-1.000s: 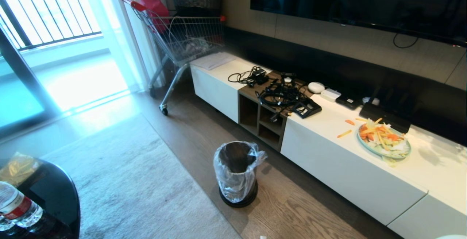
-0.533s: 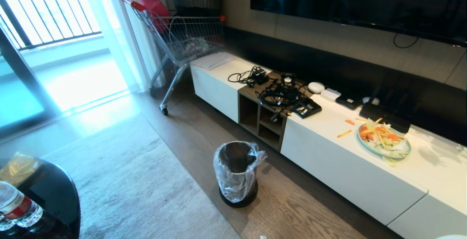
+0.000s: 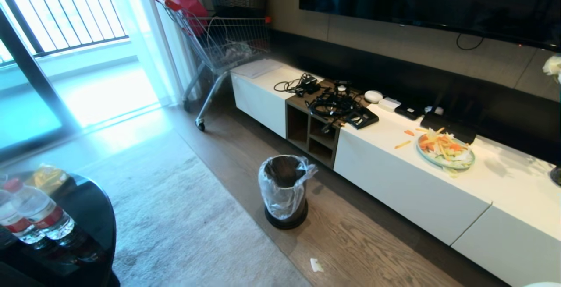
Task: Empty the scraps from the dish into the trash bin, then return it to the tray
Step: Put the bowl back to the table
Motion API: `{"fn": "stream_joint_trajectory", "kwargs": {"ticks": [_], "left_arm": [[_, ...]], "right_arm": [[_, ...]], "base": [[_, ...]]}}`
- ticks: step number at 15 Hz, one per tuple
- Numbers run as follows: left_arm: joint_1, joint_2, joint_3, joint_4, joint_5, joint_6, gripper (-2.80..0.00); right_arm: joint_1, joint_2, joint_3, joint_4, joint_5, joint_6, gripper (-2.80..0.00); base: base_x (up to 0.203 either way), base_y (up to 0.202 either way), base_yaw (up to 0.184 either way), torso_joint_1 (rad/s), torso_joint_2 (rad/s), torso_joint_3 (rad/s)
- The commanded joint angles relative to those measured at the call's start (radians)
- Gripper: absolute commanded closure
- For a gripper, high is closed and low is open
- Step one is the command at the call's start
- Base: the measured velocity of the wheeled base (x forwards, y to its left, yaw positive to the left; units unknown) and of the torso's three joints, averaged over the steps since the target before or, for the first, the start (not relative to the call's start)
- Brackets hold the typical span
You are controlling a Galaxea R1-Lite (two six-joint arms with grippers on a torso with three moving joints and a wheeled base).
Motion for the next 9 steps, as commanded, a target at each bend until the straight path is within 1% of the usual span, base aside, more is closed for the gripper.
{"fn": "stream_joint_trajectory", "kwargs": {"ticks": [1, 9], "left_arm": [[0.000, 0.000, 0.000, -0.001, 0.001, -0.001, 0.00], [0.000, 0.000, 0.000, -0.001, 0.001, 0.000, 0.00]], "right_arm": [[0.000, 0.001, 0.000, 0.000, 0.001, -0.001, 0.00], [0.000, 0.001, 0.000, 0.000, 0.001, -0.001, 0.00]], "base": [[-0.188, 0.000, -0.002, 0.000, 0.00, 0.002], [-0.183, 0.000, -0.001, 0.002, 0.00, 0.002]]}}
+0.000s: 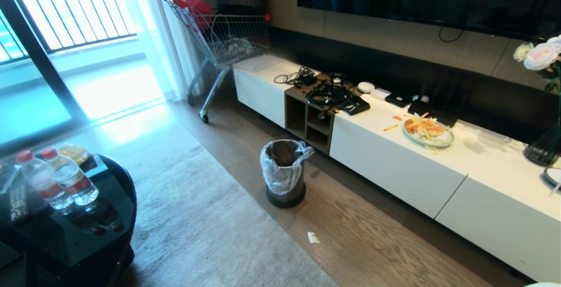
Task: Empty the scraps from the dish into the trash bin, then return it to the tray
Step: Put the bowl back to the table
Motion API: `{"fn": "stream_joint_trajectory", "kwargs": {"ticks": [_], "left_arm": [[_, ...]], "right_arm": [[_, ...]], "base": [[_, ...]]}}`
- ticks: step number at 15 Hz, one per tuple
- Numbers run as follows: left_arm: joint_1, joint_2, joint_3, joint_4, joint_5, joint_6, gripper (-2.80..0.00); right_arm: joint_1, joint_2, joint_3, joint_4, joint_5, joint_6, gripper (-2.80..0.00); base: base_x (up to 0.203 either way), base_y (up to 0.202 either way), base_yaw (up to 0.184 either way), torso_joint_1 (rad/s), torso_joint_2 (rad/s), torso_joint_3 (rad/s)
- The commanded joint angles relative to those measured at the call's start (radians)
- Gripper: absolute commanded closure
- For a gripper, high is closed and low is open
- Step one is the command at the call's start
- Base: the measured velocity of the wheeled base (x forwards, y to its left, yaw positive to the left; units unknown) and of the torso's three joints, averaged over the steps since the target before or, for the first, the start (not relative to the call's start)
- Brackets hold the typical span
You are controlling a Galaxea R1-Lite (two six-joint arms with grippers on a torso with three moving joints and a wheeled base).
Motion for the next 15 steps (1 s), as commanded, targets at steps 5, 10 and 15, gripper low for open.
{"fn": "stream_joint_trajectory", "kwargs": {"ticks": [5, 10, 15], "left_arm": [[0.000, 0.000, 0.000, -0.001, 0.000, -0.001, 0.00], [0.000, 0.000, 0.000, -0.001, 0.000, 0.000, 0.00], [0.000, 0.000, 0.000, -0.001, 0.000, 0.000, 0.00]], "right_arm": [[0.000, 0.001, 0.000, 0.000, 0.001, -0.001, 0.00], [0.000, 0.001, 0.000, 0.000, 0.001, -0.001, 0.00], [0.000, 0.001, 0.000, -0.001, 0.001, 0.003, 0.00]], "base": [[-0.017, 0.000, 0.001, 0.000, 0.00, 0.001], [0.000, 0.000, 0.000, 0.000, 0.00, 0.000], [0.000, 0.000, 0.000, 0.000, 0.00, 0.000]]}}
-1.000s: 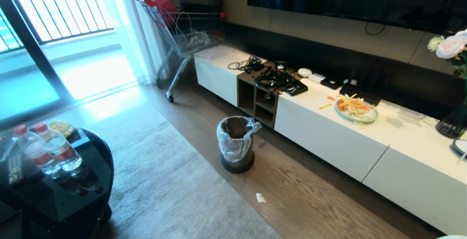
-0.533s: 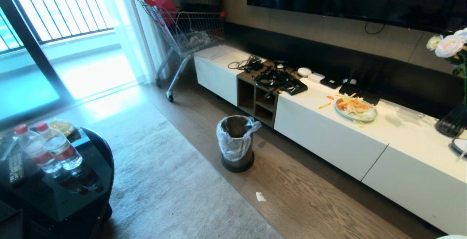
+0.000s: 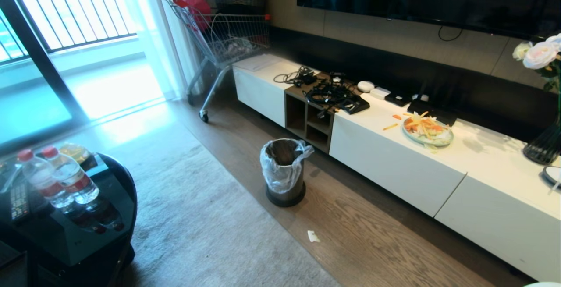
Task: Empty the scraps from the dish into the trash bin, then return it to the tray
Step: Put the bowl back to the table
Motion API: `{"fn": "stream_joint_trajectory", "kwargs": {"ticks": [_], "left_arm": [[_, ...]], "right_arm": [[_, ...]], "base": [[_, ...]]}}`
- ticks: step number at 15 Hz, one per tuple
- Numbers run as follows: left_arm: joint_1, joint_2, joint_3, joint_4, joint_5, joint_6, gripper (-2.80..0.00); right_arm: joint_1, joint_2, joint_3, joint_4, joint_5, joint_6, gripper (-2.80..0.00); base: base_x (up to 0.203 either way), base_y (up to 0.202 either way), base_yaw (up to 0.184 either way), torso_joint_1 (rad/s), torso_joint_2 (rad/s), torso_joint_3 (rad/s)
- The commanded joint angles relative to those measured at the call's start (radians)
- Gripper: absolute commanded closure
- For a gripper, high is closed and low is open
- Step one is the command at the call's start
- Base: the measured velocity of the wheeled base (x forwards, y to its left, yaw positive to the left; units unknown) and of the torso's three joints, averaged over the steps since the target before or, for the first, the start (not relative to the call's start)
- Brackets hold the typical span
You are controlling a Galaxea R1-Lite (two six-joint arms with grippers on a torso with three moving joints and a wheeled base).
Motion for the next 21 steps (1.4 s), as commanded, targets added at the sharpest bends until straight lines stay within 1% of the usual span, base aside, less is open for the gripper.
{"fn": "stream_joint_trajectory", "kwargs": {"ticks": [1, 5, 9, 16, 18, 21], "left_arm": [[0.000, 0.000, 0.000, 0.000, 0.001, -0.001, 0.00], [0.000, 0.000, 0.000, 0.000, 0.001, -0.001, 0.00], [0.000, 0.000, 0.000, 0.000, 0.001, -0.001, 0.00], [0.000, 0.000, 0.000, 0.000, 0.001, -0.001, 0.00], [0.000, 0.000, 0.000, 0.000, 0.001, -0.001, 0.00], [0.000, 0.000, 0.000, 0.000, 0.001, -0.001, 0.00]], "right_arm": [[0.000, 0.001, 0.000, -0.001, -0.001, 0.006, 0.00], [0.000, 0.001, 0.000, 0.000, -0.001, 0.007, 0.00], [0.000, 0.001, 0.000, -0.001, -0.015, 0.041, 0.00], [0.000, 0.001, 0.000, -0.003, -0.021, 0.080, 0.00], [0.000, 0.001, 0.000, -0.006, -0.053, 0.112, 0.00], [0.000, 0.001, 0.000, -0.006, -0.054, 0.125, 0.00]], "base": [[0.000, 0.000, 0.000, 0.000, 0.00, 0.000], [0.000, 0.000, 0.000, 0.000, 0.00, 0.000], [-0.002, -0.001, 0.024, 0.000, 0.00, 0.001], [0.000, -0.008, 0.161, 0.004, 0.00, 0.002], [0.002, -0.009, 0.169, 0.002, 0.00, 0.000], [0.001, -0.009, 0.166, 0.001, 0.00, 0.003]]}}
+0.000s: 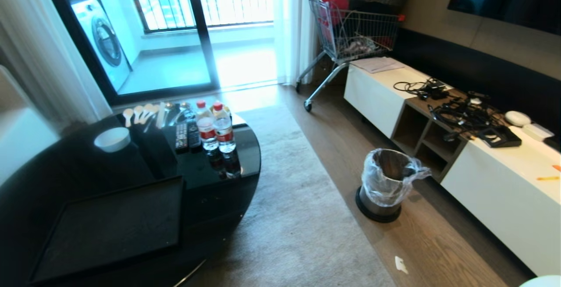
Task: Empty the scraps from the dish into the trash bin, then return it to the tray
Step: Put the bowl back to the table
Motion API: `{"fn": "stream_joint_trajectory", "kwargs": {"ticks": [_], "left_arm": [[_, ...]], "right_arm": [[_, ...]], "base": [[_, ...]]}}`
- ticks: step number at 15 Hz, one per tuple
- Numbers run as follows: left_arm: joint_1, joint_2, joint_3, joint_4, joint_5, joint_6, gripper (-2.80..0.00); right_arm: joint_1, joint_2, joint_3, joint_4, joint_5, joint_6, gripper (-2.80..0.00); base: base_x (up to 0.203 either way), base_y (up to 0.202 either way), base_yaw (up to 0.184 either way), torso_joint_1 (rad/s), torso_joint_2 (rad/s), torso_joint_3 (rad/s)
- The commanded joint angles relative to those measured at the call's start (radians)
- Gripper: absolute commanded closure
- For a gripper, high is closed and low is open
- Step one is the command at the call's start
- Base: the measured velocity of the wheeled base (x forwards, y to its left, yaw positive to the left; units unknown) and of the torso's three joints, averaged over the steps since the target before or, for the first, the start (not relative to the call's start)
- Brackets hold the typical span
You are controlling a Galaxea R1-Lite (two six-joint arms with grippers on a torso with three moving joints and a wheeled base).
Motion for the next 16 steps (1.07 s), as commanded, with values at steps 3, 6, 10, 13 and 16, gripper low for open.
{"fn": "stream_joint_trajectory", "kwargs": {"ticks": [3, 6, 10, 13, 16], "left_arm": [[0.000, 0.000, 0.000, -0.001, 0.000, -0.001, 0.00], [0.000, 0.000, 0.000, -0.001, 0.000, -0.001, 0.00], [0.000, 0.000, 0.000, -0.001, 0.000, -0.001, 0.00], [0.000, 0.000, 0.000, -0.001, 0.000, -0.001, 0.00], [0.000, 0.000, 0.000, -0.001, 0.000, -0.001, 0.00]], "right_arm": [[0.000, 0.001, 0.000, -0.001, -0.001, 0.005, 0.00], [0.000, 0.001, 0.000, -0.001, -0.001, 0.005, 0.00], [0.000, 0.001, 0.000, -0.001, -0.001, 0.005, 0.00], [0.000, 0.001, 0.000, -0.001, -0.001, 0.005, 0.00], [0.000, 0.001, 0.000, -0.001, -0.001, 0.005, 0.00]], "base": [[-0.001, -0.010, 0.166, 0.003, 0.00, 0.002], [-0.001, -0.008, 0.167, 0.004, 0.00, -0.002], [0.000, -0.009, 0.167, 0.001, 0.00, 0.001], [-0.002, -0.009, 0.168, 0.003, 0.00, 0.000], [-0.001, -0.011, 0.166, 0.002, 0.00, 0.000]]}}
